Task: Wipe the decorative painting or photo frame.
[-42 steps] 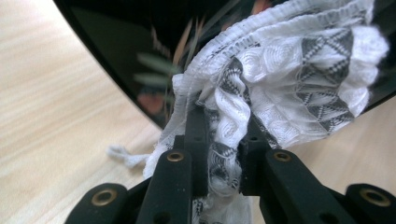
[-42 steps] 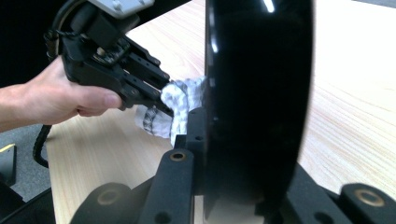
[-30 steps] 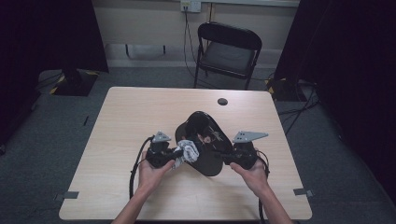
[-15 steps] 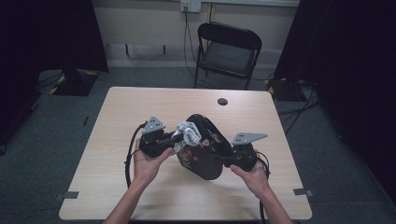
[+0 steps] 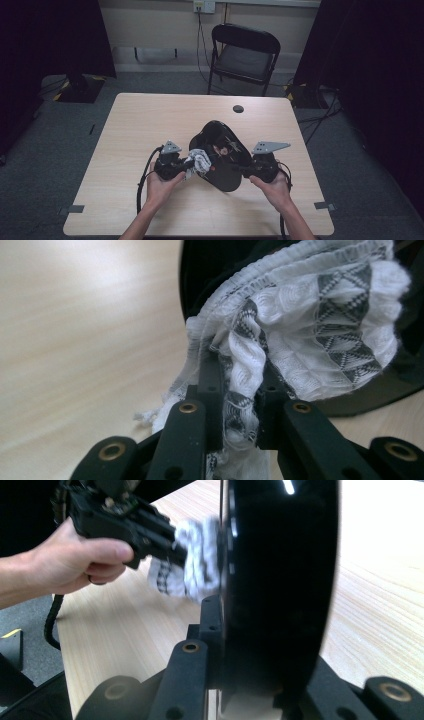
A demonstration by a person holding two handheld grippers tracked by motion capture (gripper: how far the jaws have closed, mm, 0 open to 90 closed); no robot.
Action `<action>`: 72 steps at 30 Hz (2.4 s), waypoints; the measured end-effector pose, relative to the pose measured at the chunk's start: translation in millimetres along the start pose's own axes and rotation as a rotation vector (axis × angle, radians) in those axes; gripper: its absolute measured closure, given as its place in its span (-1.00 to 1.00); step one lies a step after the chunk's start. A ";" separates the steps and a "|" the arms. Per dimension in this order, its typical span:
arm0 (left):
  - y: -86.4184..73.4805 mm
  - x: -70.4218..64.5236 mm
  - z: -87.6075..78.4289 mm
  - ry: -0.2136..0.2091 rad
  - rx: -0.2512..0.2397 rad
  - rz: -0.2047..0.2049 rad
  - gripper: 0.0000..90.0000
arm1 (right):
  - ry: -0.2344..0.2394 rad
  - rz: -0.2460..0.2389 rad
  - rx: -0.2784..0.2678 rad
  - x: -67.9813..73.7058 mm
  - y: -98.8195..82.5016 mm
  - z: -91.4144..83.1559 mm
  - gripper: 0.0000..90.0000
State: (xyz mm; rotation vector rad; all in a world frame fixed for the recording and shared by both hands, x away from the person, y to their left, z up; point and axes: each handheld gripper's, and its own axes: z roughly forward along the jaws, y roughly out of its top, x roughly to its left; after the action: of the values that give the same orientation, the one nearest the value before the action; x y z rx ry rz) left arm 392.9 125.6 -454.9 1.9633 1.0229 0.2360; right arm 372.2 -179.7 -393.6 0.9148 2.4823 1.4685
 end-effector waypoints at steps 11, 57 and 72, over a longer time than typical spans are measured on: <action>-9.9 -12.4 22.2 -0.051 0.124 0.030 0.73 | -0.016 0.005 -0.005 -2.1 -1.3 -2.2 0.80; 50.5 -30.4 -60.3 -0.045 -0.211 0.084 0.73 | 0.037 -0.041 0.013 10.8 -1.5 4.4 0.80; 39.1 -16.5 -51.6 -0.045 -0.166 0.037 0.73 | 0.035 -0.042 0.014 11.0 0.5 5.6 0.80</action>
State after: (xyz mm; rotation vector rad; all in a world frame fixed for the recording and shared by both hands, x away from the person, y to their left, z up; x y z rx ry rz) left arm 377.9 134.9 -390.4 1.8309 0.9091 0.2872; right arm 365.6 -169.2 -394.0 0.8406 2.5231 1.4682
